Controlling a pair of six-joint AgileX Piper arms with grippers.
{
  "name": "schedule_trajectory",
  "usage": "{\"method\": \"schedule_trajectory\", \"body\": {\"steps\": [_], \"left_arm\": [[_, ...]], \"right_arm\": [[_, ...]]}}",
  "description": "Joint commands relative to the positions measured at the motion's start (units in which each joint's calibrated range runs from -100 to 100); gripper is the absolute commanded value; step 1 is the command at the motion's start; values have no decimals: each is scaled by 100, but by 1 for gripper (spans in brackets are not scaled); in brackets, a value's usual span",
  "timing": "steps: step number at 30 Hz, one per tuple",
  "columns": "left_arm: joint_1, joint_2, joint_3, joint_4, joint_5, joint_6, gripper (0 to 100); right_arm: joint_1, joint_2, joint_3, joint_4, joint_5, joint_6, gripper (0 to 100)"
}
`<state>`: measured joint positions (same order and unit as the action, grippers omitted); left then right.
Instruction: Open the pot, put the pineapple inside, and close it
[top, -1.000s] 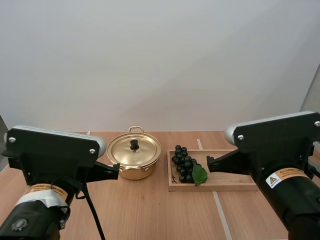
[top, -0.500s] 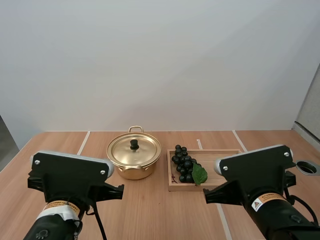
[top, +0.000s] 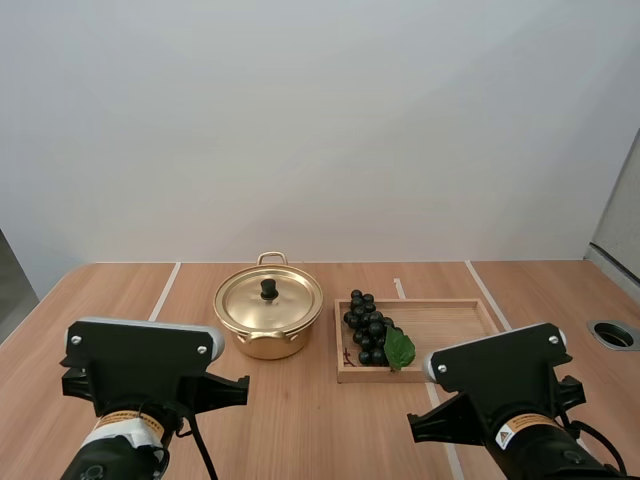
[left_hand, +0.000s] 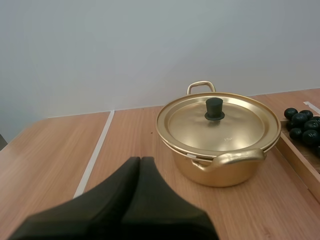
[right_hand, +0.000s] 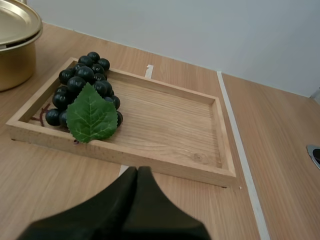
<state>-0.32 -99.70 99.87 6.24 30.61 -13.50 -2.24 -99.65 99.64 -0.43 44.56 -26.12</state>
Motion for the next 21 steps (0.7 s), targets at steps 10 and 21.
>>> {"method": "schedule_trajectory", "body": {"steps": [10,21], "left_arm": [[34,-30,13,-320,-267,-56,0],[51,-30,13,-624,-29,-56,0]], "right_arm": [[-13,-35,36,383,-791,17,0],[-13,-35,36,396,-931,130,0]]}}
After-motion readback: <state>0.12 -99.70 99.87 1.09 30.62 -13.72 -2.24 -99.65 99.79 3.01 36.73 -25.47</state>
